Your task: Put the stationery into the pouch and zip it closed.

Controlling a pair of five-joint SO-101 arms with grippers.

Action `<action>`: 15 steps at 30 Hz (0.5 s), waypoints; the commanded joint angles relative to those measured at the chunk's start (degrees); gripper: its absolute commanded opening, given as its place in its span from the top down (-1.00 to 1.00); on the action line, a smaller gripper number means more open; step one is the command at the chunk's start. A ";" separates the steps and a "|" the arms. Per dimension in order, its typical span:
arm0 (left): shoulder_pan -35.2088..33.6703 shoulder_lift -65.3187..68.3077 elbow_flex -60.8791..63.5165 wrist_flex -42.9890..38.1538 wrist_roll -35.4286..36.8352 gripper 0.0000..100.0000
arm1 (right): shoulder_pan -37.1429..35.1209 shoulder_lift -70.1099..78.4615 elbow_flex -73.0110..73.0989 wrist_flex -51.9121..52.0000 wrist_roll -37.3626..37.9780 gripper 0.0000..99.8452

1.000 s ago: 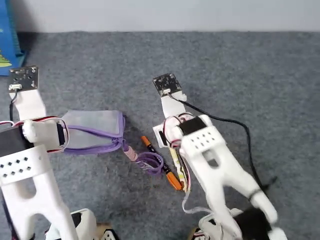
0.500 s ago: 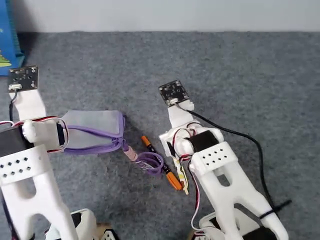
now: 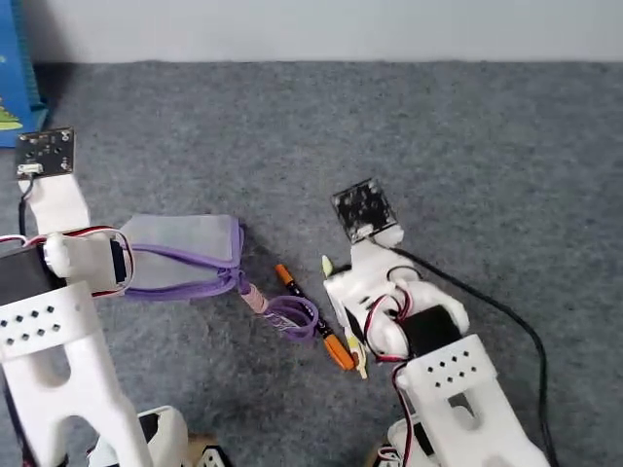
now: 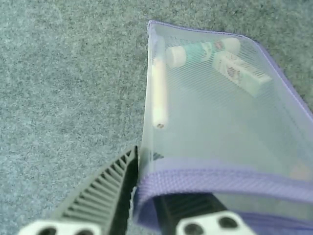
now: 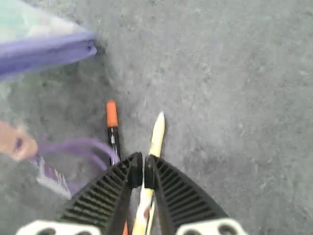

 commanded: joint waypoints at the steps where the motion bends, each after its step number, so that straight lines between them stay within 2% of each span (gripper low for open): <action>1: -0.09 -0.97 -1.27 0.88 -0.70 0.98 | 0.75 2.24 0.79 -1.80 -0.44 0.76; 4: -0.09 -0.97 -1.27 0.88 -0.70 0.98 | 0.31 8.31 0.53 -4.79 -2.99 0.65; 10: -0.18 -0.97 -1.27 0.88 -0.70 0.98 | -0.57 24.13 -0.53 -19.82 -2.55 0.74; 15: -0.35 -0.97 -0.92 0.88 -0.70 0.98 | -0.48 40.31 -8.88 -20.79 -2.02 0.75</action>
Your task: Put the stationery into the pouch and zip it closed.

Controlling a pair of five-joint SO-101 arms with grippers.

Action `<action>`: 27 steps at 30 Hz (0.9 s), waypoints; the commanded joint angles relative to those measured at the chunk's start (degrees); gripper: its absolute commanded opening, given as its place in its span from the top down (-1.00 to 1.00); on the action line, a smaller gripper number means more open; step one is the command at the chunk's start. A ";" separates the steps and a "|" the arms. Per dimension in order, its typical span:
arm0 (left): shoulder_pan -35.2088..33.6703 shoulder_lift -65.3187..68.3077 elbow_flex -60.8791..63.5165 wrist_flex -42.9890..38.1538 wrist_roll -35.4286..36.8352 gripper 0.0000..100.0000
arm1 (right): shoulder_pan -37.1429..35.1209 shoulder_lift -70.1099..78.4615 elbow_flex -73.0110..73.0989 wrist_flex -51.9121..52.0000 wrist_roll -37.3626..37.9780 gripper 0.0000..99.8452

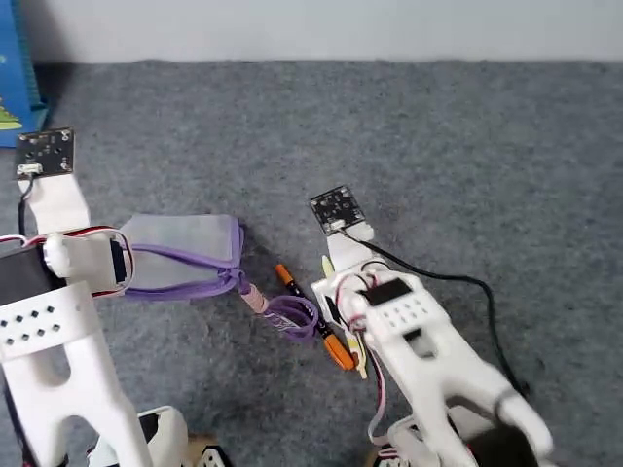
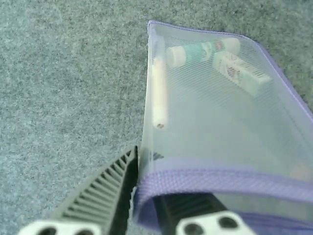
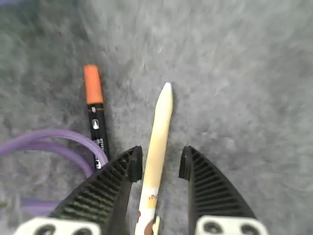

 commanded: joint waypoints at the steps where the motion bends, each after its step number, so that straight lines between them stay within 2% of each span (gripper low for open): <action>1: -0.26 -0.97 -0.75 0.79 -0.70 0.98 | 0.04 10.51 -8.44 -1.36 0.35 0.75; 6: -0.26 -0.97 -0.66 0.79 -0.70 0.98 | 0.04 20.53 -14.59 -1.36 0.53 0.78; 9: -0.26 -0.97 -0.66 0.79 -0.70 0.98 | 0.13 20.62 -15.12 -1.45 0.70 1.00; 13: -0.18 -0.97 -0.66 0.79 -0.70 0.98 | 0.04 17.10 -13.80 -1.27 0.79 0.99; 18: -0.18 -0.97 -0.66 0.79 -0.70 0.98 | -1.19 5.76 -6.59 -1.27 5.10 0.98; 22: -0.18 -0.97 -0.75 0.79 -0.70 0.98 | -2.15 -7.60 0.00 -1.19 5.27 0.98; 27: -0.18 -0.97 -0.92 0.79 -0.79 0.98 | -2.51 -25.36 1.32 8.31 5.19 0.98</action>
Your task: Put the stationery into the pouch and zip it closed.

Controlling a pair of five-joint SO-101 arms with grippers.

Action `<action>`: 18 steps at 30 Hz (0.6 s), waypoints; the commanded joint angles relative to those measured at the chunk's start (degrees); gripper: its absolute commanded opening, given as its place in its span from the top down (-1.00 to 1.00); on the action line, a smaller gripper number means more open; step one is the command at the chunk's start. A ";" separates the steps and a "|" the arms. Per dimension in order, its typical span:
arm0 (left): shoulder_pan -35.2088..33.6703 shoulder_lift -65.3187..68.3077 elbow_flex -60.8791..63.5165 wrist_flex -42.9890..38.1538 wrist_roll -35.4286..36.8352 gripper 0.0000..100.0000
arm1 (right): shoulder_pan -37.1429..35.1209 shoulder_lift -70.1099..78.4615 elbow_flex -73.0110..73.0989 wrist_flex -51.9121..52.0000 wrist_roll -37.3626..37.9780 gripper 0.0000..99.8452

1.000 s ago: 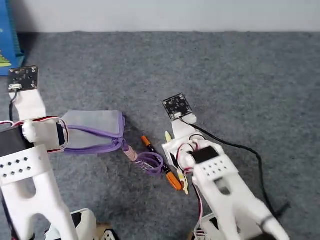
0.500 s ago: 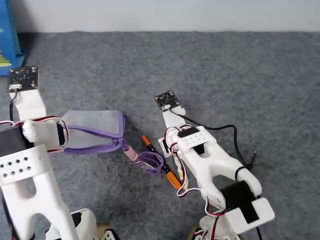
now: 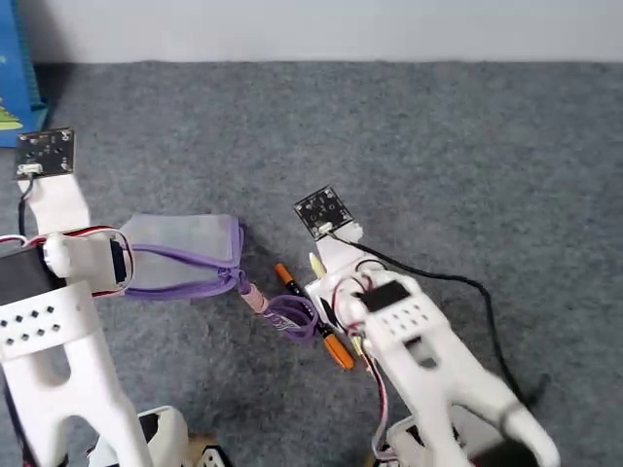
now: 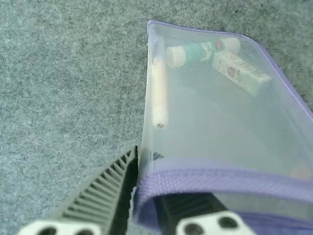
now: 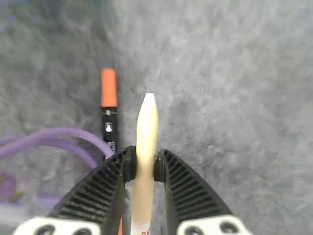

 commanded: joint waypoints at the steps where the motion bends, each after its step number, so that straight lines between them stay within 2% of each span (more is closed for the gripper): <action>1: -0.18 -0.97 -1.01 0.79 -0.79 0.98 | -0.48 -15.34 -1.32 6.55 0.53 0.98; 4: -0.09 -0.97 -1.01 0.70 -0.79 0.98 | -0.92 -25.89 -3.25 11.38 0.53 0.98; 10: 3.52 -0.79 -3.30 1.05 -0.79 0.98 | -9.80 -39.87 -8.70 19.21 0.62 0.98; 14: 7.38 -0.53 -5.93 1.32 -0.62 0.98 | -12.53 -42.86 -11.25 18.86 0.62 0.98; 18: 8.53 -0.53 -7.69 1.41 -0.53 0.98 | -12.53 -43.47 -12.04 13.41 0.62 0.98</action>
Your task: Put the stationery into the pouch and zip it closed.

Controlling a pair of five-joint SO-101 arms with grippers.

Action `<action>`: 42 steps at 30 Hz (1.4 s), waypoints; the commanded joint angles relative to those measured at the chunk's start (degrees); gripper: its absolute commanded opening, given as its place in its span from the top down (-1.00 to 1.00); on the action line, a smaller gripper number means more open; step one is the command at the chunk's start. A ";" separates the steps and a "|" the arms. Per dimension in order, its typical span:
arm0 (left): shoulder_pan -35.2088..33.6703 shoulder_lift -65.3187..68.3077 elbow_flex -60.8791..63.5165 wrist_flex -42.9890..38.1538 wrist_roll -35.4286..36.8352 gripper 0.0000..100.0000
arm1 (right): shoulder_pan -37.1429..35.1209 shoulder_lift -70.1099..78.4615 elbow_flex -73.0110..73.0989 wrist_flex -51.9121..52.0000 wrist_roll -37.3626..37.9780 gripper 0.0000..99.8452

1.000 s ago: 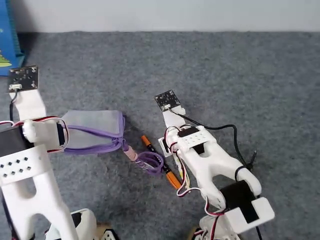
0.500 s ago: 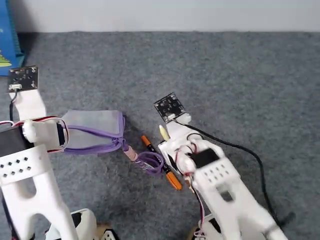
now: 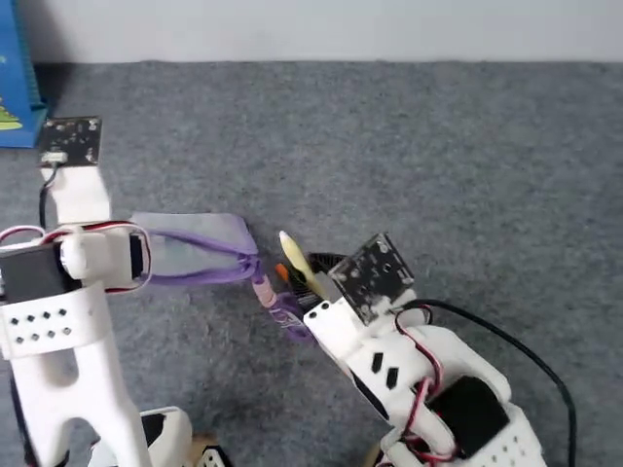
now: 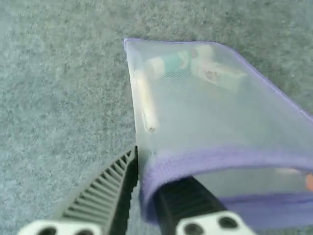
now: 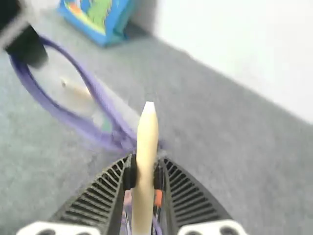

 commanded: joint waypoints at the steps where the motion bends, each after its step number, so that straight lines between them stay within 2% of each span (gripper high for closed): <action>1: 1.05 -0.53 -4.53 1.14 -0.53 0.98 | -0.40 -0.92 -3.69 -5.93 0.62 0.98; 6: 1.05 -0.44 -5.85 1.14 0.70 0.98 | -1.01 -0.92 -3.69 -17.80 0.09 0.98; 14: 1.23 -0.44 -5.41 1.14 1.23 0.98 | -5.93 -0.48 -3.52 -31.87 -6.68 0.98; 20: 1.23 -0.44 -4.00 1.14 1.23 0.98 | -6.29 -0.31 -0.18 -47.87 -12.40 0.98; 23: 1.23 -0.44 -3.82 1.14 1.23 0.98 | -6.11 0.48 5.19 -58.68 -12.84 0.98; 32: 1.23 -0.44 -2.68 1.05 1.23 0.98 | -6.02 16.66 14.42 -88.31 -13.19 0.98; 42: 1.05 -0.44 -2.42 1.05 1.23 0.98 | -6.37 34.95 16.62 -104.31 -13.36 0.98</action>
